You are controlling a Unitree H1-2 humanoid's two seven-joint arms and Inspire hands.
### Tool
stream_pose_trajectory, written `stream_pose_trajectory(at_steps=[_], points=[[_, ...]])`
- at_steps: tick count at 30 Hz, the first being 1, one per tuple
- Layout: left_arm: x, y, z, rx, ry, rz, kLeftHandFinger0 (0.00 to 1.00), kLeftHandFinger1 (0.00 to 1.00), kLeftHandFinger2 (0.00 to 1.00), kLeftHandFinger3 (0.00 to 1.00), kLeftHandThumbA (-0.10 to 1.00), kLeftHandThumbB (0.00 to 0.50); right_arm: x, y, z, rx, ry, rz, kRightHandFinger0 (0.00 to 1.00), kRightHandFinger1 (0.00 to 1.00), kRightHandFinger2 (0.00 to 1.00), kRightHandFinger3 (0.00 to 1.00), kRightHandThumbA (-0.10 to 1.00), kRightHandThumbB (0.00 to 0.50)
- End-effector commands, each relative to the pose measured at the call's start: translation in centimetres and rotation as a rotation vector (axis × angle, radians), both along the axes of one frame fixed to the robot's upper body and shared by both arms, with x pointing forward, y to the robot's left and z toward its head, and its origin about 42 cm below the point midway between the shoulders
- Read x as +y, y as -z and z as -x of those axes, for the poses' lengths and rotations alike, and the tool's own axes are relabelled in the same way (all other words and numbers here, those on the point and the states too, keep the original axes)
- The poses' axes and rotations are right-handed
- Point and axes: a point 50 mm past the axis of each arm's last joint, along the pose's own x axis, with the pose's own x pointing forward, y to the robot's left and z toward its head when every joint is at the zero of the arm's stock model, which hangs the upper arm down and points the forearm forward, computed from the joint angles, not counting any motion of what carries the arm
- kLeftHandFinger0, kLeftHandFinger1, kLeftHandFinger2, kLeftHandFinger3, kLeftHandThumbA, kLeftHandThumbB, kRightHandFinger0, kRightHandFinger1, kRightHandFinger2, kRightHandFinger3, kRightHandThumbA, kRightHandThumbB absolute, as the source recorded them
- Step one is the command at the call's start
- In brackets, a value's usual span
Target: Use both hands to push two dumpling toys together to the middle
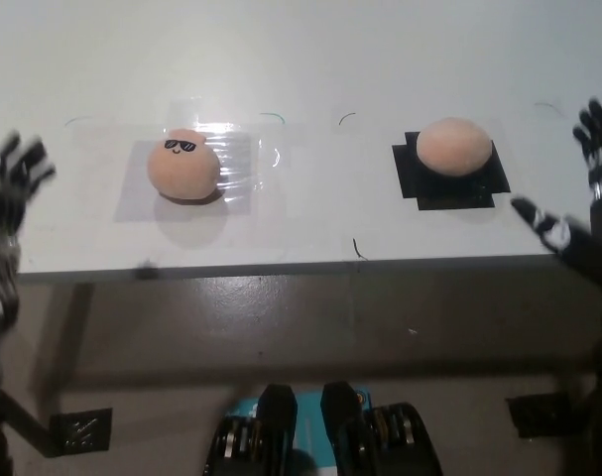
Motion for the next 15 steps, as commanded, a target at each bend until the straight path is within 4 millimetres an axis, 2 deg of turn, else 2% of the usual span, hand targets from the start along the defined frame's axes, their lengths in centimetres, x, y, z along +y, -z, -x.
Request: stream_pose_trajectory(at_steps=[1,4,8,9,12,15], points=[[1.5,-3.2,-3.6,-0.007,-0.030,-0.016,1.00,1.00,1.00,1.00,1.00,0.262,-0.8,-3.7,-3.8,-0.016,0.026,-0.031,1.00,1.00,1.00,1.00,1.00,0.161],[1.7,-3.7,-6.5,0.046,-0.030,0.022,1.00,1.00,1.00,1.00,1.00,0.262,-1.4,-4.4,-6.0,0.009,0.024,-0.054,1.00,1.00,1.00,1.00,1.00,0.174],[2.4,-4.5,-9.7,0.083,-0.050,0.017,1.00,1.00,1.00,1.00,1.00,0.202,-1.8,-5.6,-9.4,0.032,0.029,-0.059,1.00,1.00,1.00,1.00,1.00,0.166],[2.4,-4.7,-10.3,0.089,-0.051,0.019,1.00,1.00,1.00,1.00,1.00,0.203,-1.9,-5.9,-10.0,0.036,0.036,-0.052,1.00,1.00,1.00,1.00,1.00,0.166],[2.5,-5.6,-12.6,0.126,-0.071,0.008,1.00,1.00,1.00,1.00,1.00,0.271,-2.1,-6.7,-12.7,0.081,0.055,-0.079,1.00,1.00,1.00,1.00,0.99,0.182],[2.4,-5.9,-14.5,0.147,-0.085,-0.006,1.00,1.00,1.00,1.00,1.00,0.271,-2.2,-7.0,-14.7,0.140,0.055,-0.113,1.00,1.00,1.00,1.00,0.96,0.192]])
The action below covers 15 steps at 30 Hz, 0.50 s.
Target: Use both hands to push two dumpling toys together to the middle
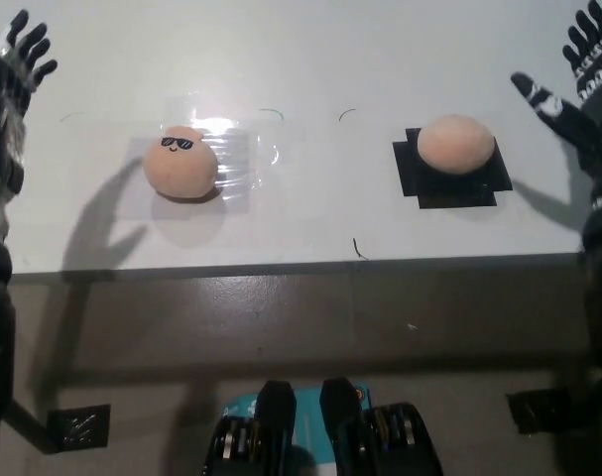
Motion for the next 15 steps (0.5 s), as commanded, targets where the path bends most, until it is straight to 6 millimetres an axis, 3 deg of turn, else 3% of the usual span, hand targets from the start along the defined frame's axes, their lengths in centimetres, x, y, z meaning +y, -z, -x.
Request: stream_pose_trajectory(at_steps=[1,7,12,13,14,15], points=[[0.4,-3.1,-2.5,-0.026,-0.030,-0.056,1.00,1.00,1.00,1.00,1.00,0.279,-0.6,-4.4,-2.9,-0.055,0.022,-0.051,1.00,1.00,1.00,1.00,0.96,0.185],[-0.7,-2.4,-5.2,0.028,-0.049,-0.047,1.00,1.00,1.00,1.00,1.00,0.289,-0.3,-4.9,-5.9,0.049,0.025,-0.024,1.00,1.00,1.00,1.00,1.00,0.165],[-1.2,-1.6,-6.8,0.067,-0.051,-0.073,1.00,1.00,1.00,1.00,1.00,0.303,0.5,-5.4,-6.7,0.077,0.042,-0.006,1.00,1.00,1.00,1.00,1.00,0.138],[-1.3,-1.3,-7.2,0.099,-0.055,-0.078,1.00,1.00,1.00,1.00,1.00,0.337,0.9,-5.7,-7.0,0.085,0.040,-0.009,1.00,1.00,1.00,1.00,1.00,0.131],[-1.3,-1.4,-7.2,0.097,-0.056,-0.078,1.00,1.00,1.00,1.00,1.00,0.317,0.9,-5.8,-7.0,0.084,0.039,-0.009,1.00,1.00,1.00,1.00,1.00,0.116],[-1.5,-0.9,-7.7,0.139,-0.051,-0.055,1.00,1.00,1.00,1.00,1.00,0.385,1.4,-6.0,-7.3,0.099,0.036,-0.008,1.00,1.00,1.00,1.00,1.00,0.145]])
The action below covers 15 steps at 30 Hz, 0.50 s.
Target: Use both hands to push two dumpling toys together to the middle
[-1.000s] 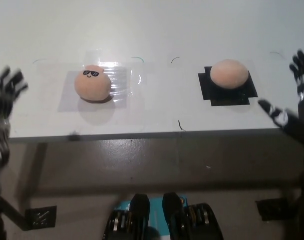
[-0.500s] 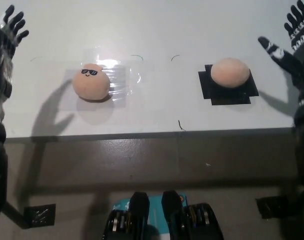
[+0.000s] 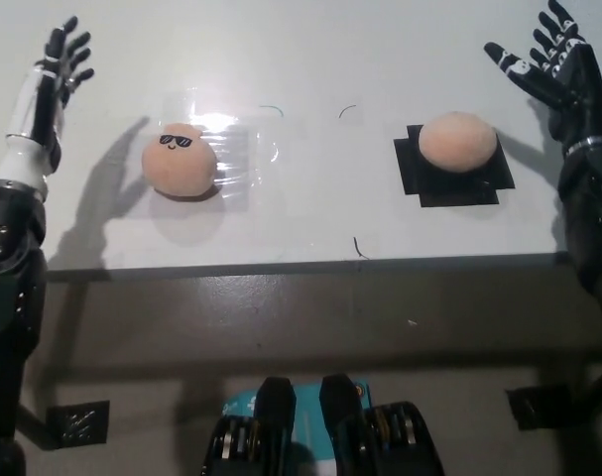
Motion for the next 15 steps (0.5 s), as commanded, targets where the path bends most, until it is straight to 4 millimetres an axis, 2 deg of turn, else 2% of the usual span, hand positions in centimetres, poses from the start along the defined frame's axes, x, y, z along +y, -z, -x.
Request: stream_pose_trajectory(at_steps=[1,5,7,9,12,13,15], points=[[-0.7,-3.1,-1.8,-0.080,-0.010,-0.016,1.00,1.00,1.00,1.00,1.00,0.385,0.7,-5.6,-1.5,-0.123,0.021,0.024,1.00,1.00,1.00,1.00,1.00,0.144],[-1.7,-1.9,-2.4,-0.075,-0.014,-0.024,1.00,1.00,1.00,1.00,1.00,0.393,1.6,-4.8,-1.7,-0.073,0.022,0.039,1.00,1.00,1.00,1.00,1.00,0.120],[-2.2,-1.1,-2.4,-0.050,-0.001,-0.009,1.00,1.00,1.00,1.00,1.00,0.349,1.9,-4.1,-1.6,-0.045,0.026,0.043,1.00,1.00,1.00,1.00,1.00,0.114],[-2.6,0.1,-2.4,-0.018,0.019,0.053,1.00,1.00,1.00,1.00,1.00,0.345,2.2,-3.0,-1.5,-0.014,0.011,0.008,1.00,1.00,1.00,1.00,1.00,0.113],[-2.8,0.6,-2.4,-0.008,0.019,0.049,1.00,1.00,1.00,1.00,1.00,0.313,2.5,-1.9,-1.2,0.004,-0.009,-0.012,1.00,1.00,1.00,1.00,1.00,0.140],[-2.9,0.6,-2.4,-0.007,0.021,0.053,1.00,1.00,1.00,1.00,1.00,0.286,2.6,-1.8,-1.2,0.008,-0.009,-0.010,1.00,1.00,1.00,1.00,1.00,0.153],[-3.0,1.0,-2.5,0.007,0.023,0.046,1.00,1.00,1.00,1.00,1.00,0.326,2.9,-1.2,-1.1,0.024,-0.014,0.001,1.00,1.00,1.00,1.00,1.00,0.180]])
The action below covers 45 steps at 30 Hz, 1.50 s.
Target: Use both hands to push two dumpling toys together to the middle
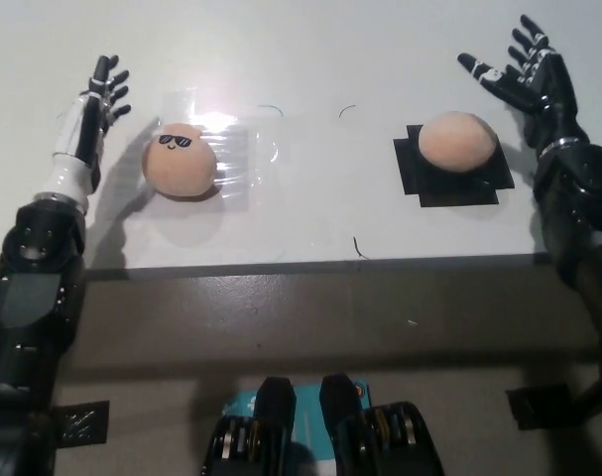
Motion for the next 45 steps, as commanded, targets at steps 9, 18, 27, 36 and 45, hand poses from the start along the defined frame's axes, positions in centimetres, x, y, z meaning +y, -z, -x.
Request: stream_pose_trajectory(at_steps=[9,18,27,36,45], points=[[-1.6,-1.2,-0.3,-0.113,0.027,0.003,1.00,1.00,1.00,1.00,1.00,0.340,1.9,0.3,0.1,-0.025,-0.045,-0.039,1.00,1.00,1.00,1.00,1.00,0.173],[-2.9,0.4,0.9,-0.112,0.076,0.009,1.00,1.00,1.00,1.00,1.00,0.365,3.4,3.8,1.3,0.040,-0.061,-0.122,1.00,1.00,1.00,1.00,1.00,0.174],[-3.8,1.9,1.5,-0.080,0.106,0.023,1.00,1.00,1.00,1.00,1.00,0.353,4.7,6.4,2.5,0.064,-0.089,-0.171,1.00,1.00,1.00,1.00,1.00,0.115],[-4.7,2.4,1.7,-0.067,0.104,0.042,1.00,1.00,1.00,1.00,1.00,0.304,5.0,7.0,2.8,0.072,-0.085,-0.238,1.00,1.00,1.00,1.00,1.00,0.133],[-7.5,2.3,1.4,-0.083,0.119,0.065,1.00,1.00,1.00,1.00,1.00,0.291,8.2,6.4,2.8,0.064,-0.112,-0.227,1.00,1.00,1.00,1.00,1.00,0.161]])
